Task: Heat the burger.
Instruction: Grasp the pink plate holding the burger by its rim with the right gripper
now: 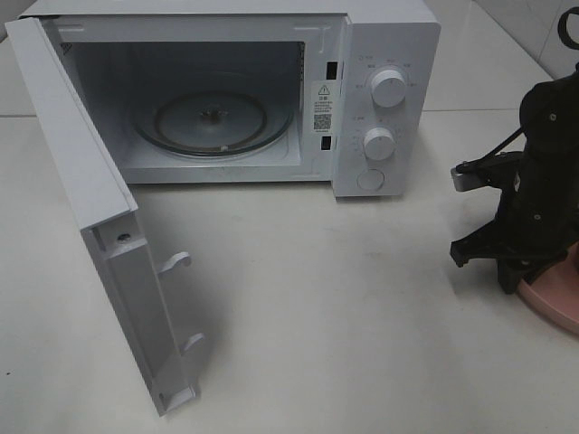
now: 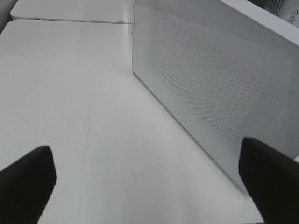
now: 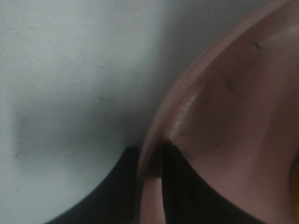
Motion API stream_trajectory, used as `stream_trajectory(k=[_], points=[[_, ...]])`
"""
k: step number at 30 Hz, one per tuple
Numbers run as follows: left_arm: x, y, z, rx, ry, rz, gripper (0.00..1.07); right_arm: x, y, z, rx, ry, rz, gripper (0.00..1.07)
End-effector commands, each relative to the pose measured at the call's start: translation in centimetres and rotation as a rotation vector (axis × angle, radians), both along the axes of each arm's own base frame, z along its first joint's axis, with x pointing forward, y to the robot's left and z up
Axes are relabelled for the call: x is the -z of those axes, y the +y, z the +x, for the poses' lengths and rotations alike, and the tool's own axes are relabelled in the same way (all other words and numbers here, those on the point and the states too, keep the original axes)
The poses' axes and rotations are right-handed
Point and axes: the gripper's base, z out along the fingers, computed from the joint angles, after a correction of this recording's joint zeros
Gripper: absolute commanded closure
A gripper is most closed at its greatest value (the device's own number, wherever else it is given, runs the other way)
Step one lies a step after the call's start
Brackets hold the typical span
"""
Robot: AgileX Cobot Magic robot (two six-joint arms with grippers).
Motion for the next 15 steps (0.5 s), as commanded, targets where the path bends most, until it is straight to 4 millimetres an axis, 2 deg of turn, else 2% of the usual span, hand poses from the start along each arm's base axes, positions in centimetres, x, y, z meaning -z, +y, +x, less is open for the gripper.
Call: stream_trajectory(k=[1, 7, 12, 15], points=[[0.0, -0.1, -0.2, 0.006, -0.022, -0.01, 0.07, 0.4, -0.1, -0.1, 0.024, 0.012, -0.011, 1.07], [0.0, -0.1, -0.2, 0.006, -0.022, -0.01, 0.07, 0.1, -0.1, -0.3, 0.043, 0.006, -0.103, 1.07], [0.0, -0.1, -0.2, 0.006, -0.022, -0.01, 0.07, -0.2, 0.5, -0.4, 0.038, -0.006, -0.156, 1.07], [0.0, -0.1, -0.2, 0.006, -0.022, -0.01, 0.07, -0.7, 1.3, -0.6, 0.019, -0.036, -0.258, 1.07]])
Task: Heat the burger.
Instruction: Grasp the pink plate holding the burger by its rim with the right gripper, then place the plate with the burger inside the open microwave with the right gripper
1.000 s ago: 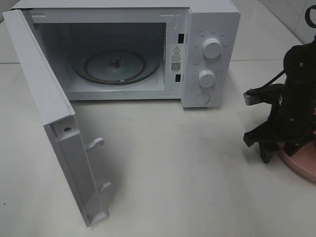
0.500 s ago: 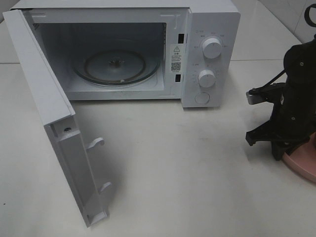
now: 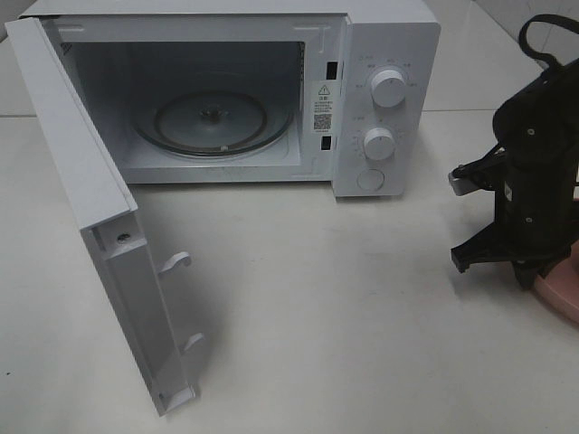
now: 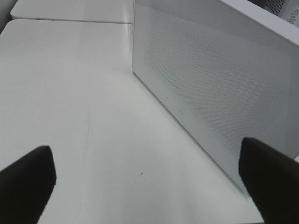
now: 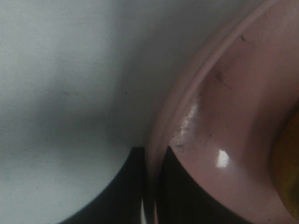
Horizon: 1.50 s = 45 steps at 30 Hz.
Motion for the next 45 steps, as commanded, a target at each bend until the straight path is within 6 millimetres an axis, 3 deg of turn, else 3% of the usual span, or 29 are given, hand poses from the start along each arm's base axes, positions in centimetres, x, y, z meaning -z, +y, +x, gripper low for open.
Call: stream_trajectory(k=[1, 21, 45], points=[[0.0, -0.1, -0.2, 0.006, -0.022, -0.01, 0.07, -0.3, 0.2, -0.2, -0.005, -0.012, -0.067, 1.07], [0.0, -0.1, -0.2, 0.005, -0.021, -0.009, 0.07, -2.8, 1.7, -1.4, -0.081, -0.054, -0.236, 1.07], [0.0, -0.1, -0.2, 0.005, -0.021, -0.009, 0.07, -6.2, 4.0, -7.9, -0.223, -0.053, -0.304, 1.07]])
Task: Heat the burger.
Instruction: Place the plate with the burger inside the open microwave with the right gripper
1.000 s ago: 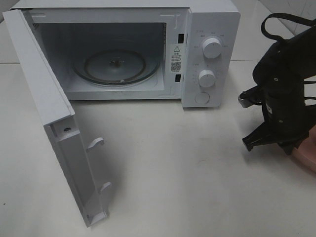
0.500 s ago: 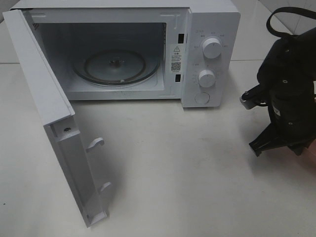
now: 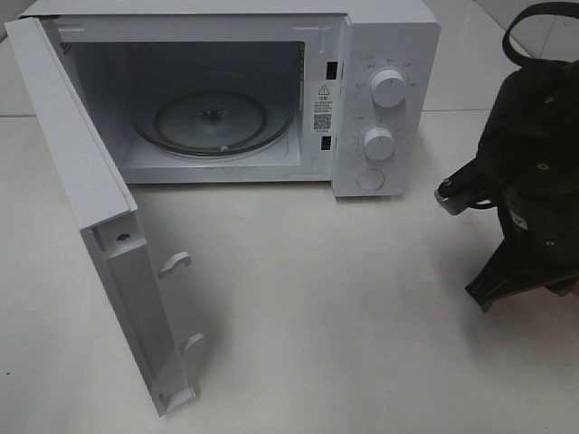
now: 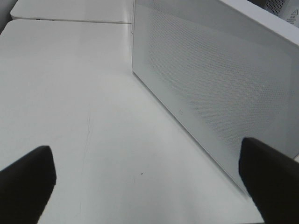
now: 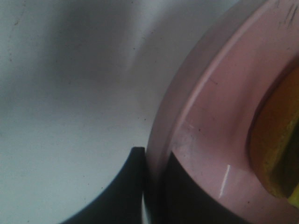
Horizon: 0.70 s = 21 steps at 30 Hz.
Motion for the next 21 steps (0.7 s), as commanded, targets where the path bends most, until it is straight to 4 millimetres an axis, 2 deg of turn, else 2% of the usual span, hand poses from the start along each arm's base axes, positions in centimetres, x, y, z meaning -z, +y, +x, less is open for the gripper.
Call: stream_trajectory(k=[1, 10, 18, 21], points=[[0.0, -0.1, -0.2, 0.005, -0.021, -0.009, 0.07, -1.2, -0.3, -1.1, -0.028, -0.017, -0.06, 1.07], [0.0, -0.1, -0.2, 0.005, -0.021, -0.009, 0.07, -2.3, 0.6, -4.2, -0.127, -0.025, -0.082, 1.07], [0.0, -0.1, -0.2, 0.005, -0.021, -0.009, 0.07, -3.5, 2.2, -7.2, -0.281, -0.053, -0.079, 1.07], [0.0, -0.1, -0.2, 0.005, -0.021, -0.009, 0.07, -3.5, 2.4, -7.5, -0.301, -0.046, -0.087, 1.07]])
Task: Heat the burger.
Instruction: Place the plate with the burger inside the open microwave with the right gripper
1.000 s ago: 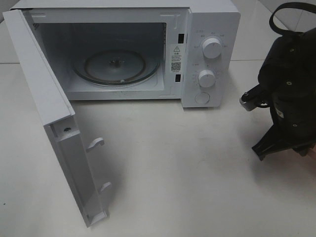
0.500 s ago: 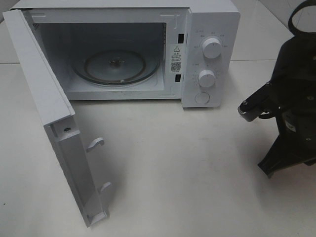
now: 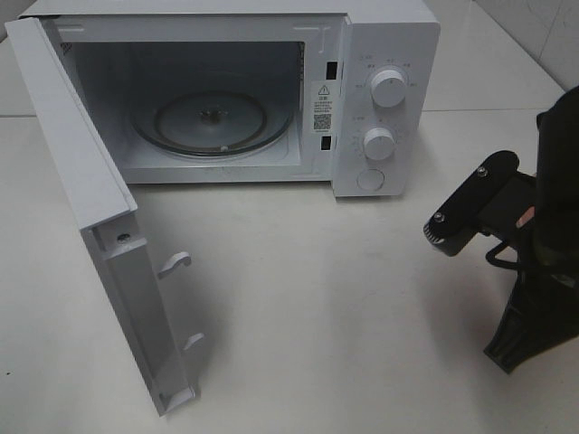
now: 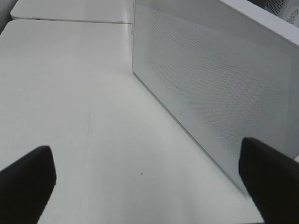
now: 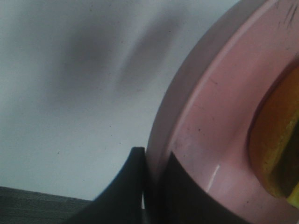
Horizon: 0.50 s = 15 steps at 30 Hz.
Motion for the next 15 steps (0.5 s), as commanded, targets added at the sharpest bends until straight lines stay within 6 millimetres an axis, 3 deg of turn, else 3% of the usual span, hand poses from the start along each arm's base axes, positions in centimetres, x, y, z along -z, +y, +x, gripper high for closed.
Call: stream_trajectory(k=[1, 15], points=[[0.0, -0.1, -0.2, 0.005, -0.021, -0.009, 0.07, -0.7, 0.1, -1.1, -0.08, -0.006, -0.104, 1.07], [0.0, -0.1, -0.2, 0.005, -0.021, -0.009, 0.07, -0.7, 3.4, -3.9, -0.387, 0.02, -0.133, 1.07]])
